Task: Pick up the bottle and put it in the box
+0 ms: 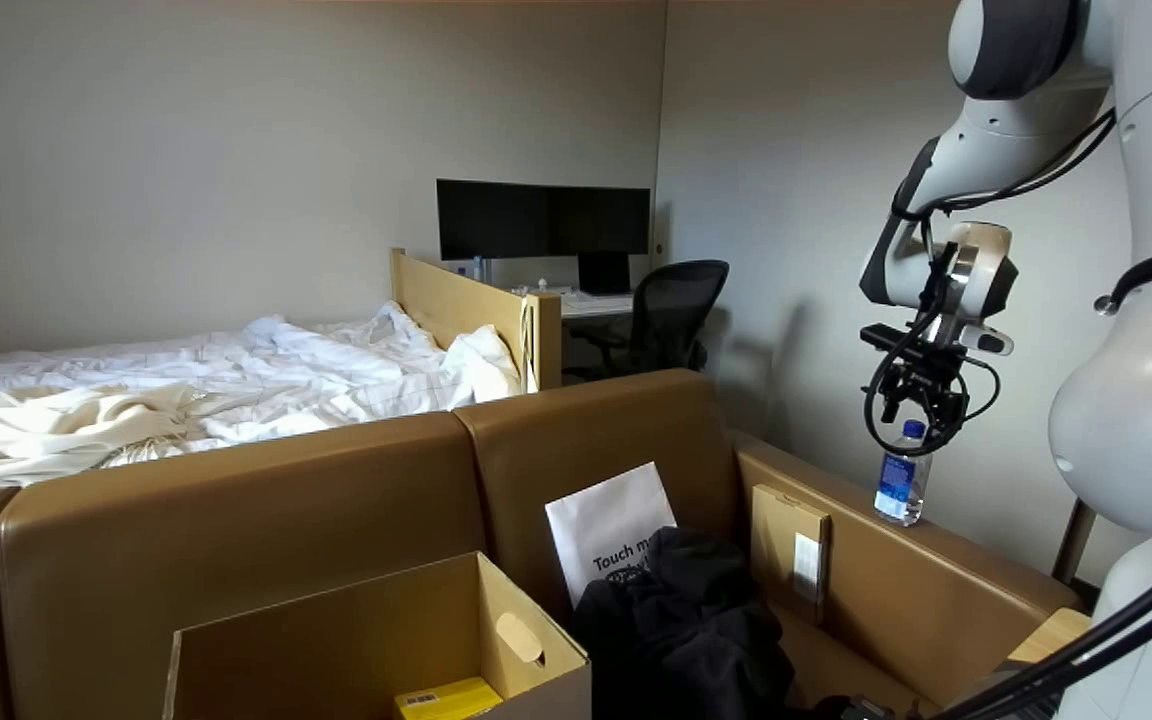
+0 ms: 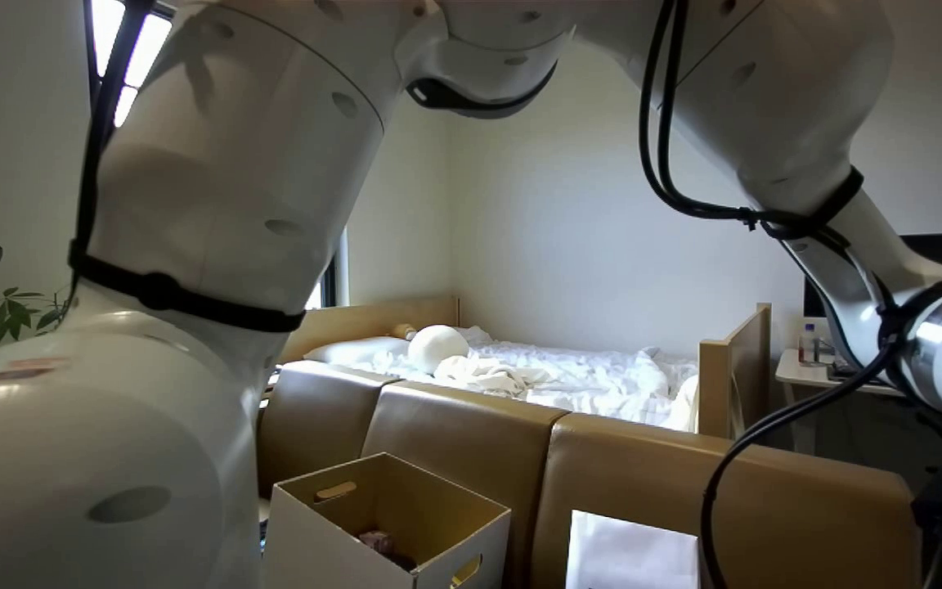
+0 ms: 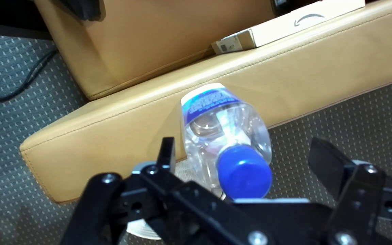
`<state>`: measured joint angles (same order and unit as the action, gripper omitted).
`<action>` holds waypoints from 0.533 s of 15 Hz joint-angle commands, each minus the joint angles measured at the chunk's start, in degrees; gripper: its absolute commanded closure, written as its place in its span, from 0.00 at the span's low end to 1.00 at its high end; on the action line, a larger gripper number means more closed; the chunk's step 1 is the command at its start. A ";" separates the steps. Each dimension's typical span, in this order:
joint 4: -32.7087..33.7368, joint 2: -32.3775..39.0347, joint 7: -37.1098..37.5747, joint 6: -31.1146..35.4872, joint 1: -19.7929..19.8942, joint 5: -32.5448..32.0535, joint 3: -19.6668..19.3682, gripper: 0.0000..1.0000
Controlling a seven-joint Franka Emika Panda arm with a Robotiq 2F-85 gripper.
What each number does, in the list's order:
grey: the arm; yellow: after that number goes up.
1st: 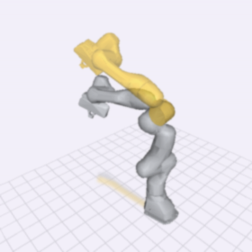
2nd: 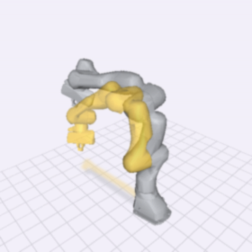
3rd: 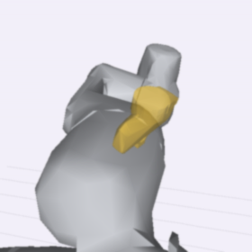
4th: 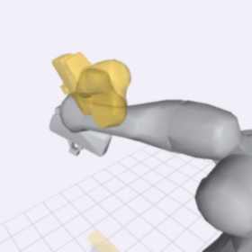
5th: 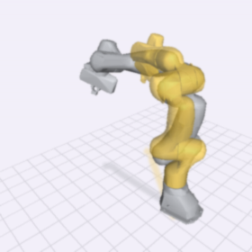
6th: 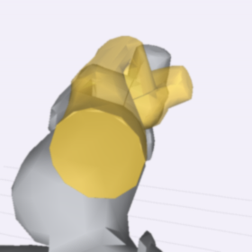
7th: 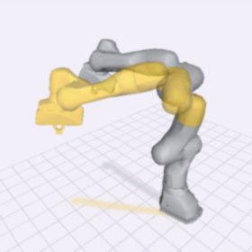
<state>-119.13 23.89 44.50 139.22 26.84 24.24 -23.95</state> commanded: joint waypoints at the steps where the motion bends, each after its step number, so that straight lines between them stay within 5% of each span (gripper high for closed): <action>1: 1.30 0.48 -0.96 -1.60 0.15 -1.04 -0.41 0.00; 3: 1.35 0.68 -1.01 -1.84 0.16 -1.18 -0.39 0.00; 5: 1.21 0.73 -1.04 -1.87 0.10 -1.56 -0.56 0.26; 8: 1.32 0.64 -0.98 -2.19 -0.06 -3.14 -1.04 0.47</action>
<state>-118.78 24.24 44.49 138.88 26.84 22.83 -24.15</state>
